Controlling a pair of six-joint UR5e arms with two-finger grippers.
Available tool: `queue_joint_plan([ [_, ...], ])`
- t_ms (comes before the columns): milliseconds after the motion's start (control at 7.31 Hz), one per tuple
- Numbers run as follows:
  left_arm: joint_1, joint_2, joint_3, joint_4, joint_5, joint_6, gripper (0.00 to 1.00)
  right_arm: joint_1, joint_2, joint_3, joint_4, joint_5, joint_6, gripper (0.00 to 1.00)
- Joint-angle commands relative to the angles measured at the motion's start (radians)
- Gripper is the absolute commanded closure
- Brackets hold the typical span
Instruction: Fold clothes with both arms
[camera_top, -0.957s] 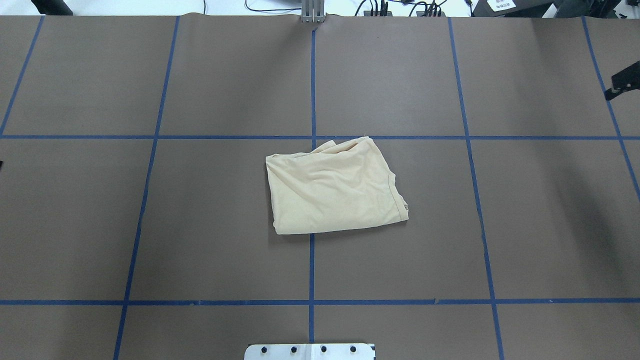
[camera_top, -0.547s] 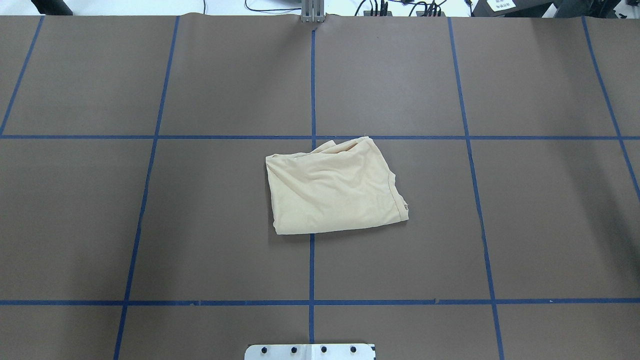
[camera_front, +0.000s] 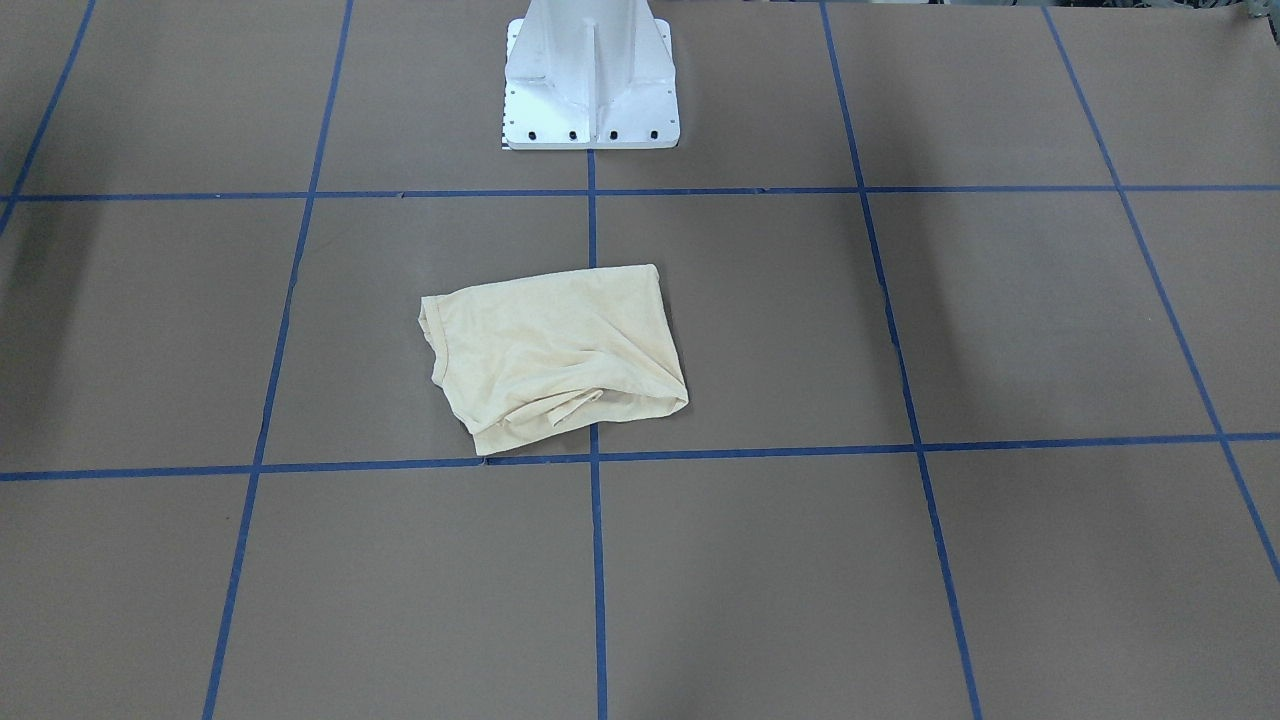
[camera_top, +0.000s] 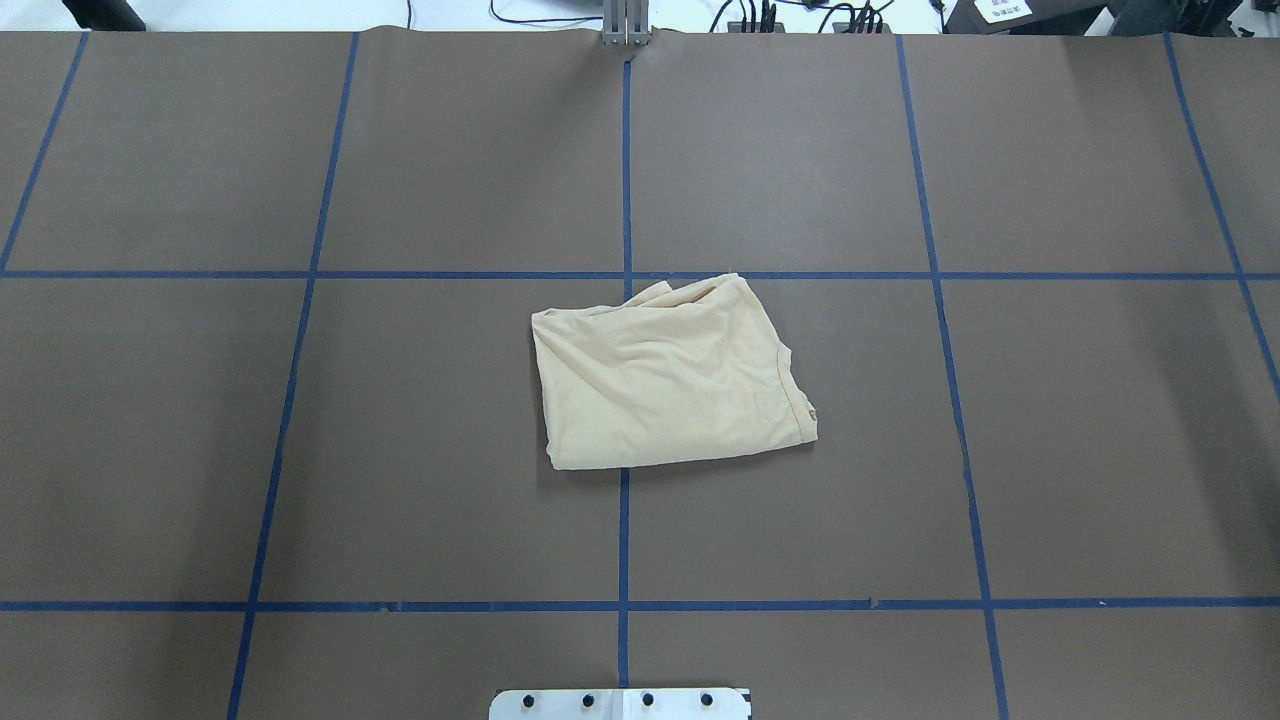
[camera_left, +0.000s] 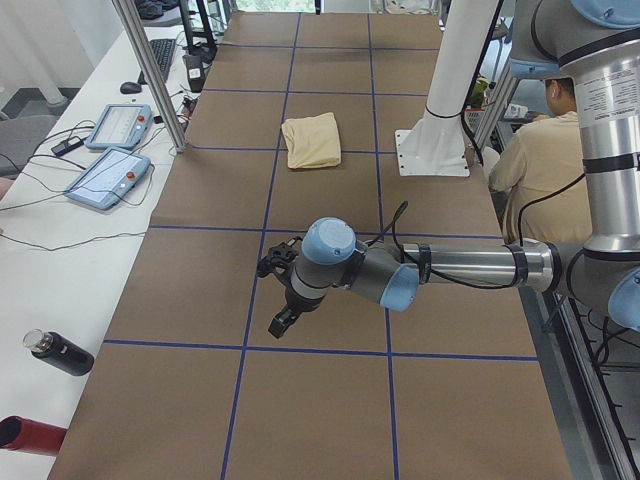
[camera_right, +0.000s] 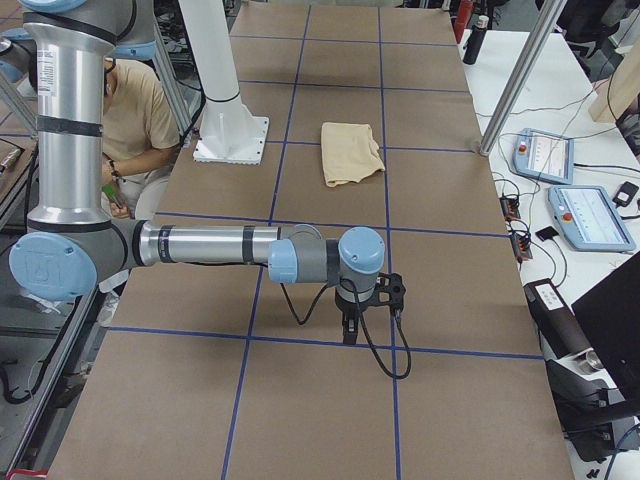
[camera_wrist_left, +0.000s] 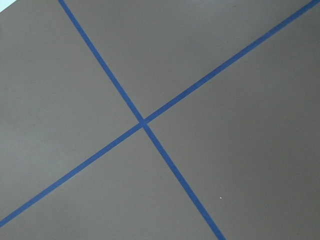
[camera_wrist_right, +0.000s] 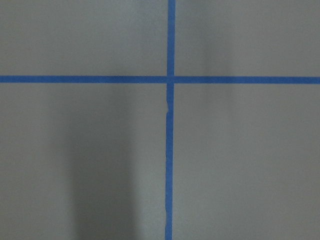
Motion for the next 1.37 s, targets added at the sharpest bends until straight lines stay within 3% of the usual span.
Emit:
queue_joint_plan([
  [0,-0.001,0.003,-0.082,0.001,-0.005,-0.185,0.00,0.010,-0.037,0.029,0.015,-0.009,-0.002,0.00],
  [274,-0.001,0.006,-0.111,0.001,-0.002,-0.375,0.00,0.010,-0.028,0.032,0.007,-0.064,-0.034,0.00],
  [410,0.001,0.018,-0.101,0.005,-0.006,-0.381,0.00,0.009,-0.036,0.059,-0.005,-0.063,-0.042,0.00],
  [821,0.014,0.023,-0.151,0.156,-0.005,-0.312,0.00,-0.010,-0.014,0.110,-0.184,-0.052,-0.163,0.00],
  [1231,0.010,0.026,-0.123,0.161,-0.003,-0.183,0.00,-0.011,-0.013,0.107,-0.176,-0.016,-0.058,0.00],
])
